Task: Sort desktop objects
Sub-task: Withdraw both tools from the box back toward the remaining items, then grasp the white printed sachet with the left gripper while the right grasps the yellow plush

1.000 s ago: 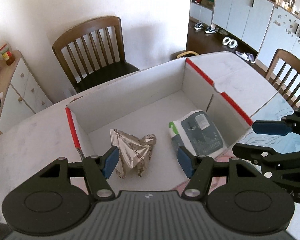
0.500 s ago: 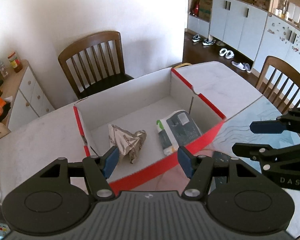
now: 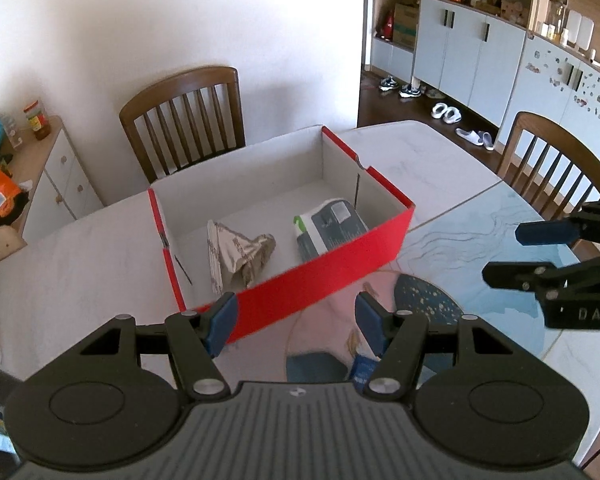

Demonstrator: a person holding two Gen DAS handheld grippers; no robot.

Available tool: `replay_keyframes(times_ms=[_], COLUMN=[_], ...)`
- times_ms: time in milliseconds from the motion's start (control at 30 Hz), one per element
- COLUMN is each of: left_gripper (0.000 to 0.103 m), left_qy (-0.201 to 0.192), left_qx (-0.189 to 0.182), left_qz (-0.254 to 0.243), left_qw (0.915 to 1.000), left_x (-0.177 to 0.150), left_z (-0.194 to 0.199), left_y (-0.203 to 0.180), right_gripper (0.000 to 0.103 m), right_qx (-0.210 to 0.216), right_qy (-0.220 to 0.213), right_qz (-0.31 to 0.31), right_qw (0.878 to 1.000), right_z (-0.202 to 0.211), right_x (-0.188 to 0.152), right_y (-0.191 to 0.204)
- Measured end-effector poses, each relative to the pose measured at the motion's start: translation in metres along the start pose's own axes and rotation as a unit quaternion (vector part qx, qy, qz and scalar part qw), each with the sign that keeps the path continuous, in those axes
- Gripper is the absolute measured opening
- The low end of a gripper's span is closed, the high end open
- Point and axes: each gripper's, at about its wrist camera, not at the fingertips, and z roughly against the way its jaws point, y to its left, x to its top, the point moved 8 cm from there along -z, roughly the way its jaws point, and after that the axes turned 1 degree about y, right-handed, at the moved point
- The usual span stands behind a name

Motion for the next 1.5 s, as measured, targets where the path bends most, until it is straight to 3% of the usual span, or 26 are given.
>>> replay_keyframes(times_ms=[300, 533, 633, 833, 900, 1500], left_gripper=[0.064, 0.075, 0.087, 0.090, 0.103, 0.103], left_qy=[-0.003, -0.007, -0.010, 0.000, 0.005, 0.050], left_qx=[0.001, -0.007, -0.012, -0.014, -0.012, -0.008], left_qz=[0.005, 0.001, 0.004, 0.017, 0.023, 0.055], left_qw=[1.0000, 0.9999, 0.9999, 0.9997, 0.9996, 0.9972], left_x=[-0.032, -0.055, -0.063, -0.081, -0.087, -0.140], left_z=[0.010, 0.012, 0.012, 0.004, 0.001, -0.046], left_y=[-0.010, -0.019, -0.021, -0.020, -0.018, -0.005], right_gripper=[0.061, 0.066, 0.070, 0.075, 0.076, 0.077], right_qx=[-0.007, -0.011, -0.015, -0.019, -0.022, -0.037], right_qy=[-0.002, 0.004, 0.010, 0.019, 0.020, 0.058], right_qz=[-0.013, -0.008, -0.004, -0.017, -0.019, -0.052], right_qw=[1.000, 1.000, 1.000, 0.999, 0.999, 0.996], right_z=[0.012, 0.014, 0.014, 0.012, 0.011, -0.011], right_x=[-0.028, -0.056, -0.069, -0.088, -0.094, -0.141], right_y=[-0.011, -0.012, -0.012, -0.017, -0.019, -0.022])
